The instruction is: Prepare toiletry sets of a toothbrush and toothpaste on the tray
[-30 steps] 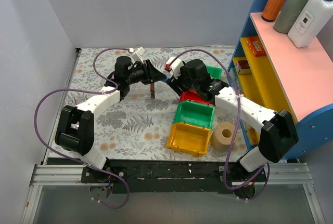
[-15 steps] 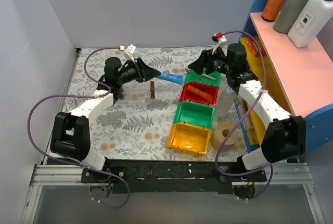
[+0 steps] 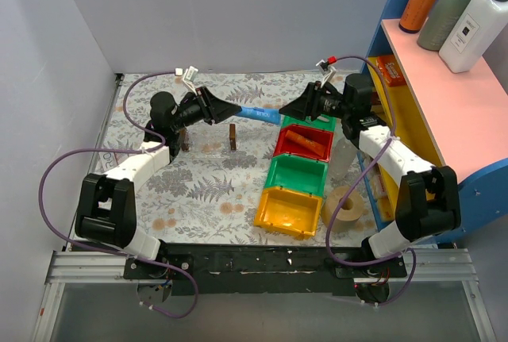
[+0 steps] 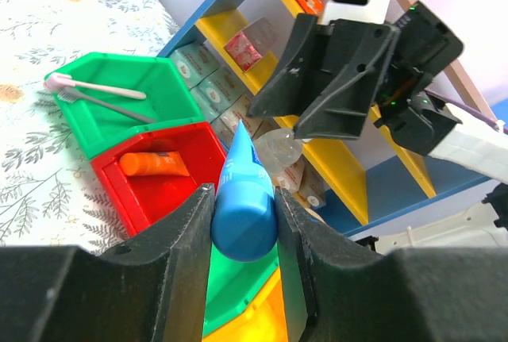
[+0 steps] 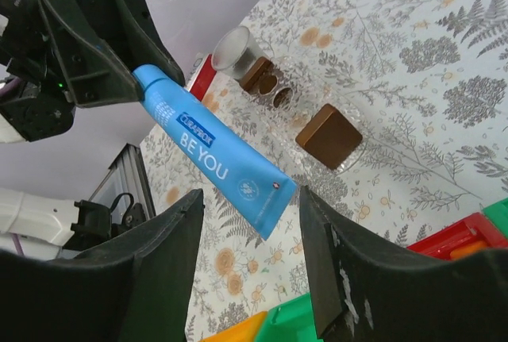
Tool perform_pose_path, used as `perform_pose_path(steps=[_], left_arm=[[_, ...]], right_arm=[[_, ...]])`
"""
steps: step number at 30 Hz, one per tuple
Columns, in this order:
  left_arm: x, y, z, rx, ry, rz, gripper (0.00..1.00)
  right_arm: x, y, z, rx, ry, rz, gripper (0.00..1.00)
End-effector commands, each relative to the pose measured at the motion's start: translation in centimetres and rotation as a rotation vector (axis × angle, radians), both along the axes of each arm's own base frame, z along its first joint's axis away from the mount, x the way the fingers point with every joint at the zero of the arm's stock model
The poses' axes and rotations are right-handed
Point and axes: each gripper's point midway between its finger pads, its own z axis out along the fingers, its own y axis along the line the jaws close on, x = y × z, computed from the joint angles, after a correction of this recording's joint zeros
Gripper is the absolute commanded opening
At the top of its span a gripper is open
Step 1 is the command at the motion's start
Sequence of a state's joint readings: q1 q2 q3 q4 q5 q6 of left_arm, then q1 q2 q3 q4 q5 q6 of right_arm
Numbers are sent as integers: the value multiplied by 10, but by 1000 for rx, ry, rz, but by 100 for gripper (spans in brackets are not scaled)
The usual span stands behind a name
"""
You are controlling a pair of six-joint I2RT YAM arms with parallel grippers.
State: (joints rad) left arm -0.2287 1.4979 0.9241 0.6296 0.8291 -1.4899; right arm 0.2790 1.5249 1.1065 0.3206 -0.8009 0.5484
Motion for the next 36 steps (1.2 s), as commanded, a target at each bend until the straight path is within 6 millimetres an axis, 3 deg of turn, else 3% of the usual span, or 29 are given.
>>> perform_pose_path(steps=[1, 10, 19, 31, 35, 36], left_arm=[[-19, 2, 37, -41, -125, -31, 0], [-25, 2, 42, -58, -153, -48, 0], [-28, 3, 44, -60, -179, -42, 0], [-29, 3, 41, -56, -185, -49, 0], [-30, 2, 41, -52, -195, -60, 0], [-30, 2, 40, -50, -192, -63, 0]], right_arm=[[-6, 4, 5, 30, -26, 45, 58], [-15, 15, 3, 36, -20, 106, 61], [-25, 31, 11, 56, -23, 173, 51], [-33, 33, 23, 102, -49, 218, 26], [-34, 33, 27, 110, -59, 223, 2], [-34, 33, 28, 110, -58, 223, 1]])
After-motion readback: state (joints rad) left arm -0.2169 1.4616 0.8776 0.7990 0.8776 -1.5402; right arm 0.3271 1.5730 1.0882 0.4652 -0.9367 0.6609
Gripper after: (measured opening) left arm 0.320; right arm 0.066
